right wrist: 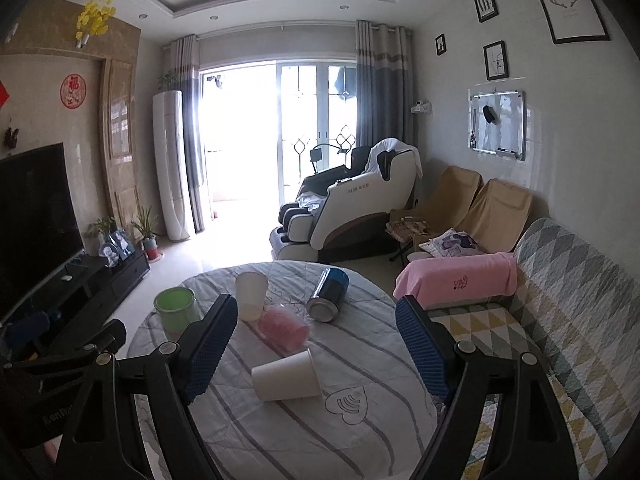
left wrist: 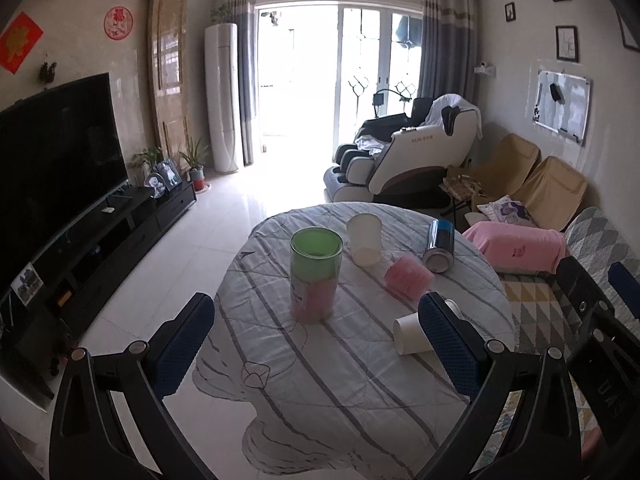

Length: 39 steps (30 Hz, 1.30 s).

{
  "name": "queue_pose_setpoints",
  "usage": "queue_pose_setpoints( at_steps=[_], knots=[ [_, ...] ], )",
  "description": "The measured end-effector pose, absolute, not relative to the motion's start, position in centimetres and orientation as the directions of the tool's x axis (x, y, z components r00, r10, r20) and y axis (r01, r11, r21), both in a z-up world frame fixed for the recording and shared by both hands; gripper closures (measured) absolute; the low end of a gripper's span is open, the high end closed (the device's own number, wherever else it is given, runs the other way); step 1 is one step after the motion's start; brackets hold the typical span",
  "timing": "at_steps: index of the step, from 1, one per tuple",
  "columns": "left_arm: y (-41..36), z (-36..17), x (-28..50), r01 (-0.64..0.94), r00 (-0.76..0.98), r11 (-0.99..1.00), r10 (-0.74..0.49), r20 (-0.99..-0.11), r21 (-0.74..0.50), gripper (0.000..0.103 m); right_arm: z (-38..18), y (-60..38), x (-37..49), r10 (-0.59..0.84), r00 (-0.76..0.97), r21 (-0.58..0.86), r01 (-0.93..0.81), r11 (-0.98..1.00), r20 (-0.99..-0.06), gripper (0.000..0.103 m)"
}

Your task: Flip cup upright

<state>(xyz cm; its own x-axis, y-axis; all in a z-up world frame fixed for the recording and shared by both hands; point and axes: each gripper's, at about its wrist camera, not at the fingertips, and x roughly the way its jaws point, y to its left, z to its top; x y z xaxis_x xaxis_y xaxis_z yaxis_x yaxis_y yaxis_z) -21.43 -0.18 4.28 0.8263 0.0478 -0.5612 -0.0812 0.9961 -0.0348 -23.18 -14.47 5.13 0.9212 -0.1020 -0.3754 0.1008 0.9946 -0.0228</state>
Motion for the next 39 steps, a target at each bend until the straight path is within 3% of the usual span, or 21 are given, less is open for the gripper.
queue_pose_setpoints(
  at_steps=[23, 33, 39],
  knots=[
    [-0.8, 0.2, -18.0, -0.029, 0.744, 0.999, 0.050, -0.667, 0.043, 0.000, 0.7, -14.9, -20.3, -0.080, 0.811, 0.054, 0.136, 0.989, -0.579, 0.020],
    [-0.6, -2.0, -15.9, -0.015, 0.710, 0.995, 0.077, -0.700, 0.094, 0.000, -2.9, -16.7, -17.5, 0.072, 0.684, 0.333, 0.257, 0.907, -0.726, 0.020],
    [-0.8, -3.0, -13.9, 0.014, 0.686, 0.995, 0.065, -0.725, 0.102, 0.000, -4.6, -17.0, -16.4, 0.119, 0.640, 0.406, 0.322, 0.855, -0.759, 0.020]
  ],
)
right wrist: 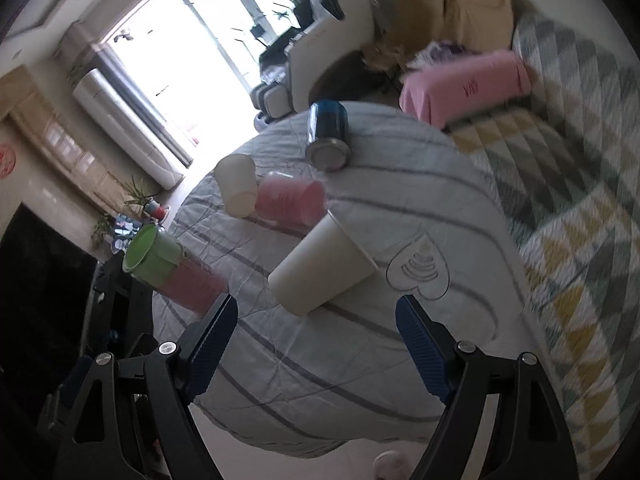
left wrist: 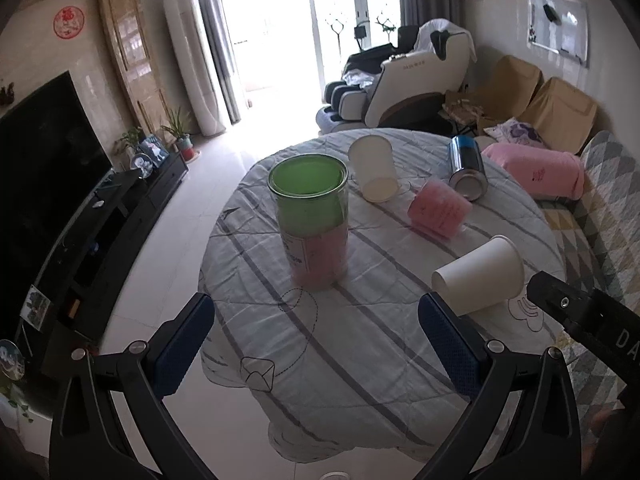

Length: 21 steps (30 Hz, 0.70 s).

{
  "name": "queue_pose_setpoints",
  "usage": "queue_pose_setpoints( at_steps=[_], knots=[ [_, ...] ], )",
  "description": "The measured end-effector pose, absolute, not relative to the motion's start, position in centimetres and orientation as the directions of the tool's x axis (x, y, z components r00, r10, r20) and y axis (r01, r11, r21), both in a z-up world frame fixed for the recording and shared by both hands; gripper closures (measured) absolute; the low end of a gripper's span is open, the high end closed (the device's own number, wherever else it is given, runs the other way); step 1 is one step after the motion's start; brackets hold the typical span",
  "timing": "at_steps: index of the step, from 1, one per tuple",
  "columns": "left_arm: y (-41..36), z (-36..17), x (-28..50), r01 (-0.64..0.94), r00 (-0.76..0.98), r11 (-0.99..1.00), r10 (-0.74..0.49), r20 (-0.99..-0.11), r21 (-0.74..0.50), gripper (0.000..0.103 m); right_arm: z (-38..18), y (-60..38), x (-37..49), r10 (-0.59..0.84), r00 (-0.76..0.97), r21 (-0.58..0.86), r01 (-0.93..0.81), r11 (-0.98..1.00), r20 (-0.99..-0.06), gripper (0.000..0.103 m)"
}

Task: Flip cup upright
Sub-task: 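Grasp the white paper cup lying on its side with the right tool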

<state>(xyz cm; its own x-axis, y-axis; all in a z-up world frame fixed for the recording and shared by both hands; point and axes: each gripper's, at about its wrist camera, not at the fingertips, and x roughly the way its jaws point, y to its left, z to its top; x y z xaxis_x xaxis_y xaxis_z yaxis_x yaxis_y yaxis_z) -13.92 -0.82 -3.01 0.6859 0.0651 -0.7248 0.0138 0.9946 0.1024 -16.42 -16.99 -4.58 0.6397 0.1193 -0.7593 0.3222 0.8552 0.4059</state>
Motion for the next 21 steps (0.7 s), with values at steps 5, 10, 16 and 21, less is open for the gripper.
queue_pose_setpoints(
  at_steps=[5, 10, 16, 21],
  knots=[
    [-1.1, -3.7, -12.6, 0.057, 0.671, 0.994, 0.032, -0.741, 0.095, 0.000, -5.9, -17.4, -15.2, 0.155, 0.608, 0.471, 0.402, 0.785, -0.778, 0.020],
    [-1.3, -4.7, -11.2, 0.107, 0.647, 0.990, 0.003, -0.762, 0.095, 0.000, -7.9, -17.8, -14.1, 0.209, 0.593, 0.545, 0.472, 0.693, -0.778, 0.020],
    [-1.5, -5.9, -9.6, 0.103, 0.627, 0.989, 0.016, -0.779, 0.103, 0.000, -9.5, -18.0, -12.3, 0.236, 0.578, 0.572, 0.511, 0.642, -0.781, 0.020],
    [-1.1, -6.9, -8.8, 0.063, 0.608, 0.992, 0.052, -0.792, 0.113, 0.000, -10.8, -18.1, -10.3, 0.252, 0.546, 0.548, 0.487, 0.680, -0.799, 0.020]
  ],
)
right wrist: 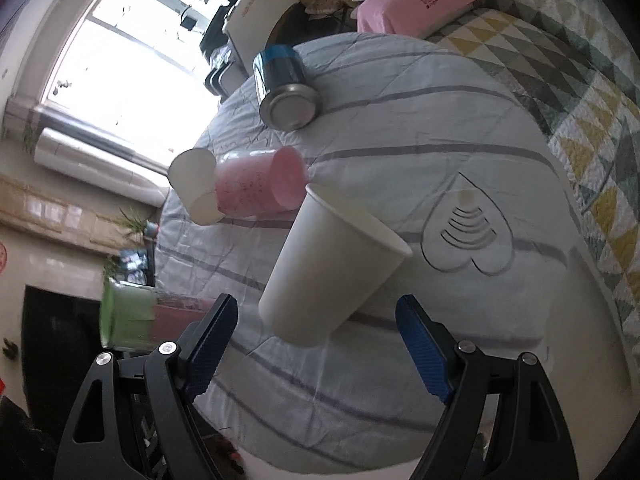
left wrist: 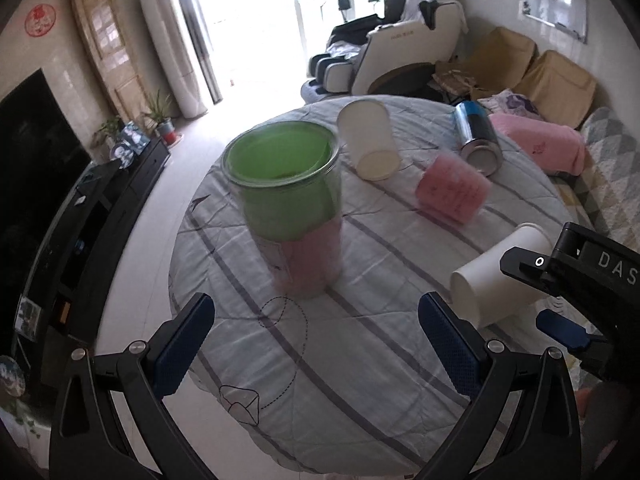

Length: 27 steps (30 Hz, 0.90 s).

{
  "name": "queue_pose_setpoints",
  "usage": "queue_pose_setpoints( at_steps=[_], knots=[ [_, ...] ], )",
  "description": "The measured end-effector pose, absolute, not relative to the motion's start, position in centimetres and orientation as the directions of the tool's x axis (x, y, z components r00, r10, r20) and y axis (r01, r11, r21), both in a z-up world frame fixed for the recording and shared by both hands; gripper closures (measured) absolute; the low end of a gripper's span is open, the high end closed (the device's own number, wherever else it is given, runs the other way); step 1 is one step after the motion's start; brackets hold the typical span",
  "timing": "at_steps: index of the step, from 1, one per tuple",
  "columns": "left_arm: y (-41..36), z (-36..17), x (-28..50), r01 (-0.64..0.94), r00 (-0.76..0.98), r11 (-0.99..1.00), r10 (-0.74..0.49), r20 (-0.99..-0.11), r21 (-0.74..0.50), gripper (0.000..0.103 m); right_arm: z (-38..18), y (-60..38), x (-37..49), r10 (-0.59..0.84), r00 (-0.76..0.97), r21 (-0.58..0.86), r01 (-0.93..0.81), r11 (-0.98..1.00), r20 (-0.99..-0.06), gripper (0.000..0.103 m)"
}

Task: Flip cup upright
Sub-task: 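Grasp the white paper cup lying on its side with the right tool, then lift the paper cup and rotate it rim-up with the right tool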

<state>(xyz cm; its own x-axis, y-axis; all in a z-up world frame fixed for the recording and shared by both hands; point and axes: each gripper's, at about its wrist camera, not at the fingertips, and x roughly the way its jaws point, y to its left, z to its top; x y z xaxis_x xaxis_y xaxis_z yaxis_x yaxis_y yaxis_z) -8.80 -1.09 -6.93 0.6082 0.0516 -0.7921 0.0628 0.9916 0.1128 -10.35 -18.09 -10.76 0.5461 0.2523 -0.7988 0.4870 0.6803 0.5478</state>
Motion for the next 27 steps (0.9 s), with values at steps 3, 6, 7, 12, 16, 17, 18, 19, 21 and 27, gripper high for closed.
queue_pose_setpoints(
  at_steps=[3, 6, 7, 12, 16, 17, 18, 19, 21, 27],
  knots=[
    [-0.8, -7.5, -8.5, 0.043, 0.589, 0.994, 0.057, -0.806, 0.102, 0.000, -11.4, -18.1, -9.5, 0.266, 0.518, 0.531, 0.471, 0.705, -0.813, 0.020],
    [-0.8, -8.0, -8.5, 0.033, 0.572, 0.997, 0.043, -0.819, 0.075, 0.000, -11.8, -18.1, -8.8, 0.280, 0.494, 0.513, 0.436, 0.739, -0.823, 0.028],
    [-0.8, -8.1, -8.6, 0.028, 0.569, 0.998, 0.035, -0.822, 0.062, 0.000, -11.9, -18.0, -8.5, 0.291, 0.485, 0.510, 0.413, 0.755, -0.825, 0.034],
    [-1.1, -8.9, -8.7, 0.020, 0.550, 1.000, -0.011, -0.835, 0.000, 0.000, -11.6, -17.3, -7.8, 0.296, 0.481, 0.474, 0.305, 0.826, -0.825, 0.038],
    [-1.9, -9.4, -9.0, 0.022, 0.546, 1.000, -0.024, -0.838, -0.014, 0.000, -11.1, -16.2, -7.3, 0.274, 0.485, 0.408, 0.193, 0.893, -0.830, 0.041],
    [-2.1, -9.6, -9.1, 0.021, 0.542, 1.000, -0.025, -0.840, -0.017, 0.000, -11.0, -16.0, -7.2, 0.273, 0.482, 0.395, 0.171, 0.902, -0.832, 0.041],
    [-2.2, -9.8, -9.2, 0.015, 0.540, 1.000, -0.025, -0.841, -0.020, 0.000, -11.0, -15.9, -7.1, 0.274, 0.474, 0.384, 0.152, 0.911, -0.837, 0.041],
    [-2.2, -9.9, -9.3, 0.010, 0.537, 1.000, -0.028, -0.843, -0.027, 0.000, -11.1, -15.9, -6.9, 0.287, 0.461, 0.390, 0.145, 0.909, -0.840, 0.041],
    [-2.1, -10.0, -9.5, -0.008, 0.536, 0.999, -0.032, -0.844, -0.043, 0.000, -11.4, -16.7, -6.4, 0.320, 0.439, 0.432, 0.180, 0.884, -0.839, 0.041],
    [-2.4, -9.9, -9.3, -0.017, 0.548, 0.998, -0.035, -0.836, -0.054, 0.000, -13.7, -19.3, -5.2, 0.446, 0.388, 0.573, 0.327, 0.751, -0.806, 0.028]
  ],
)
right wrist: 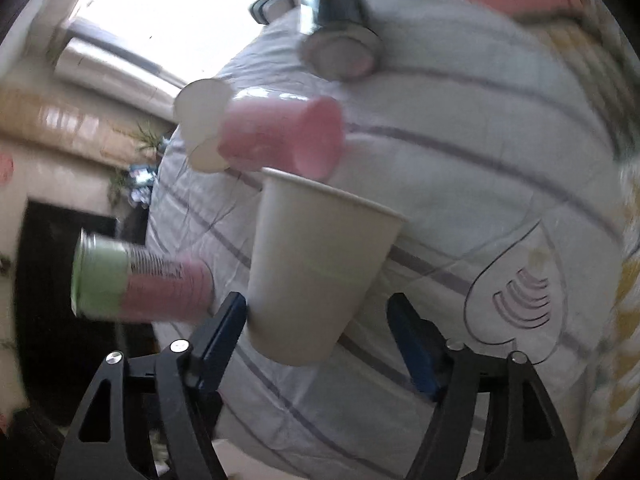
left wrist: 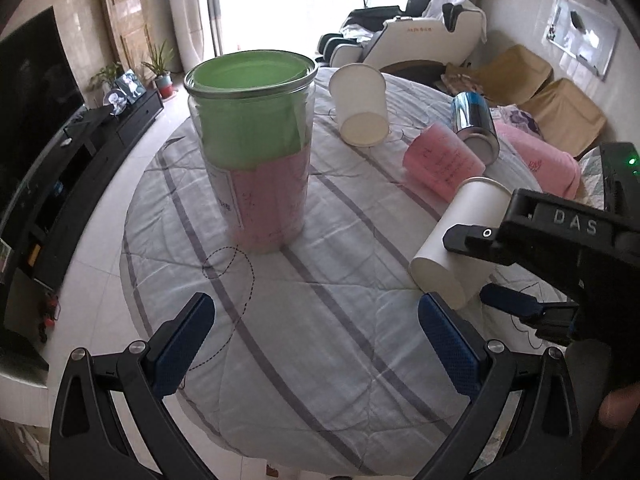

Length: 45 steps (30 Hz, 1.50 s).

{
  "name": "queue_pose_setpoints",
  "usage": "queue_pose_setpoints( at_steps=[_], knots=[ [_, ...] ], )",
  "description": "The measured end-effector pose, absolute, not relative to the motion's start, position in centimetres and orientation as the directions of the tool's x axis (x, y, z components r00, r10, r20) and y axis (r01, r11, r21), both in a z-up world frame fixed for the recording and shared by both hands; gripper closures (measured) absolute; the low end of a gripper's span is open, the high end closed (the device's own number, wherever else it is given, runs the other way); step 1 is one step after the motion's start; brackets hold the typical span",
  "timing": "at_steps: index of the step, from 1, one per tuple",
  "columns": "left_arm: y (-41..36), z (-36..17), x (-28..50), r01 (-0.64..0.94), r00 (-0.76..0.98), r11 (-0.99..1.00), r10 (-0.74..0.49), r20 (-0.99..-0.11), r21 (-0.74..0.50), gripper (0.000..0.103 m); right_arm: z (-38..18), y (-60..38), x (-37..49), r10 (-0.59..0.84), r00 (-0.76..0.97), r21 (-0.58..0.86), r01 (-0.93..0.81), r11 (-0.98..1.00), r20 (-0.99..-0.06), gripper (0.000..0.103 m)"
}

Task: Flip cup upright
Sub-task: 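Lift the paper cup and rotate it rim-up with the right tool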

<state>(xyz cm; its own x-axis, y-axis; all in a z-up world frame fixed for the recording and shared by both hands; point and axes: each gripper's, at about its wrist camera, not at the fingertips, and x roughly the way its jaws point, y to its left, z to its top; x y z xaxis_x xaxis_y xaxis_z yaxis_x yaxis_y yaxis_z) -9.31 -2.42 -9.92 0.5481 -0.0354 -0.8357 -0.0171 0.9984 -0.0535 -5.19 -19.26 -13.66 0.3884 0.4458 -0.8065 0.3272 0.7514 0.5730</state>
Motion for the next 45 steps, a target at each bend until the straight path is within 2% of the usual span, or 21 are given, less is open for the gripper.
queue_pose_setpoints(
  at_steps=[5, 7, 12, 20, 27, 29, 33, 40, 43, 45],
  knots=[
    [-3.0, -10.2, -8.7, -0.018, 0.549, 0.997, -0.051, -0.834, -0.073, 0.000, -14.1, -19.8, -4.6, 0.485, 0.403, 0.615, 0.312, 0.724, -0.776, 0.029],
    [-3.2, -10.5, -8.5, -0.011, 0.545, 0.997, -0.062, -0.836, -0.081, 0.000, -13.9, -19.4, -4.4, 0.485, 0.418, 0.613, 0.262, 0.745, -0.768, 0.037],
    [-3.8, -10.7, -8.6, 0.000, 0.538, 0.996, -0.076, -0.839, -0.090, 0.000, -13.2, -18.6, -4.9, 0.464, 0.435, 0.575, 0.166, 0.801, -0.771, 0.038],
    [-4.2, -11.5, -9.3, 0.021, 0.523, 0.995, -0.093, -0.847, -0.096, 0.000, -10.9, -16.3, -7.5, 0.323, 0.528, 0.379, -0.003, 0.926, -0.786, 0.038],
    [-4.1, -12.4, -10.6, 0.031, 0.511, 0.997, -0.075, -0.857, -0.069, 0.000, -11.1, -14.9, -8.9, 0.268, 0.577, 0.273, -0.080, 0.959, -0.771, 0.038],
    [-3.9, -12.5, -10.9, 0.029, 0.508, 0.997, -0.079, -0.858, -0.074, 0.000, -11.5, -15.0, -9.0, 0.279, 0.555, 0.289, -0.072, 0.955, -0.784, 0.038],
    [-3.6, -11.9, -11.3, 0.020, 0.514, 0.996, -0.089, -0.853, -0.092, 0.000, -11.6, -17.0, -8.1, 0.356, 0.460, 0.427, 0.056, 0.903, -0.814, 0.038],
    [-4.1, -11.1, -11.5, 0.024, 0.538, 0.995, -0.095, -0.838, -0.097, 0.000, -12.7, -19.7, -5.1, 0.476, 0.365, 0.568, 0.205, 0.797, -0.800, 0.033],
    [-4.4, -11.2, -11.0, 0.021, 0.533, 0.993, -0.110, -0.839, -0.117, 0.000, -13.0, -19.9, -4.3, 0.513, 0.355, 0.598, 0.196, 0.777, -0.782, 0.033],
    [-4.7, -11.0, -10.8, 0.021, 0.533, 0.990, -0.126, -0.837, -0.137, 0.000, -12.5, -19.5, -4.3, 0.489, 0.373, 0.569, 0.141, 0.810, -0.789, 0.037]
  ],
)
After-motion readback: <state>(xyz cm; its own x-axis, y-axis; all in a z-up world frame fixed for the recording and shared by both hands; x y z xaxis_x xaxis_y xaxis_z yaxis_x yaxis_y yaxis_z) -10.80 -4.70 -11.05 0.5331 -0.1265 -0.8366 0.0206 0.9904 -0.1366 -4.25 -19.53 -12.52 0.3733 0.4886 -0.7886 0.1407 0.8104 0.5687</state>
